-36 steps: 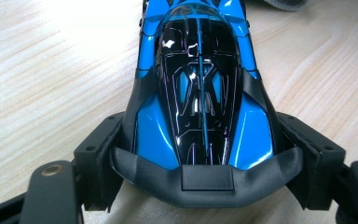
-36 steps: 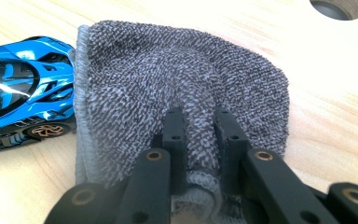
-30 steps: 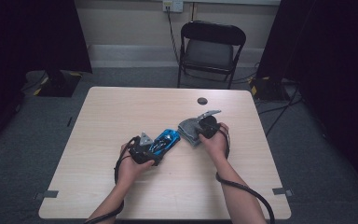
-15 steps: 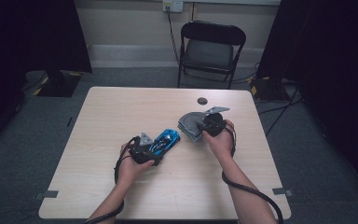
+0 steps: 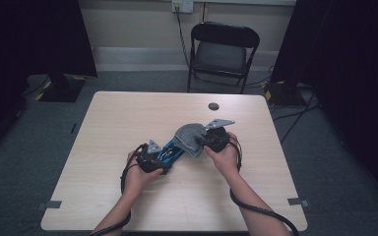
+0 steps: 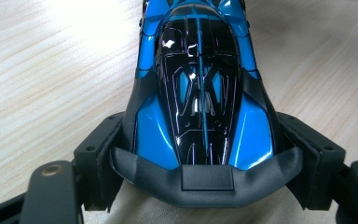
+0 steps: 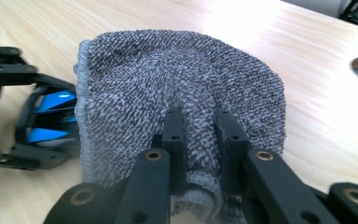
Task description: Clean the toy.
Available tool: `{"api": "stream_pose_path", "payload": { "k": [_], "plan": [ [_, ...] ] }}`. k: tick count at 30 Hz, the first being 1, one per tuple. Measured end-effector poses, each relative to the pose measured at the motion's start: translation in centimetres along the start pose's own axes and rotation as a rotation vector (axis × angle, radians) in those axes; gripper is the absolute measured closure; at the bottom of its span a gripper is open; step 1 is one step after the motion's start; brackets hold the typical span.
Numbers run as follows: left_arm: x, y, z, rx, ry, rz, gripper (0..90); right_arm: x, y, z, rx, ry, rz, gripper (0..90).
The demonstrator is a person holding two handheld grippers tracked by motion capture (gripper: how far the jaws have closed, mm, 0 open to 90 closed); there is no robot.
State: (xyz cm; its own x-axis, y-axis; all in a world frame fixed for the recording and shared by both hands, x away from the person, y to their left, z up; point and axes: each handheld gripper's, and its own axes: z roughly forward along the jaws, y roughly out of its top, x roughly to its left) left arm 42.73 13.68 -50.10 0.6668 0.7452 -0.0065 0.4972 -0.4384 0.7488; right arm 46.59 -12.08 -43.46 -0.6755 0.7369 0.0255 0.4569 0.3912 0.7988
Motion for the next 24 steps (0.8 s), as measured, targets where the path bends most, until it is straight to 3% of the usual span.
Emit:
{"api": "stream_pose_path", "payload": {
  "k": [15,21,24],
  "plan": [
    [0.0,0.0,0.0,0.0,0.0,0.002,24.2,4.9,-0.1,1.5,0.004,0.078,-0.107,76.7],
    [0.0,0.0,0.0,0.001,0.002,0.006,24.2,6.8,0.5,2.9,0.049,0.092,-0.175,76.4],
    [0.0,0.0,0.0,0.002,0.002,0.008,24.2,7.6,0.5,3.6,0.068,0.106,-0.186,76.3]
  ]
}}
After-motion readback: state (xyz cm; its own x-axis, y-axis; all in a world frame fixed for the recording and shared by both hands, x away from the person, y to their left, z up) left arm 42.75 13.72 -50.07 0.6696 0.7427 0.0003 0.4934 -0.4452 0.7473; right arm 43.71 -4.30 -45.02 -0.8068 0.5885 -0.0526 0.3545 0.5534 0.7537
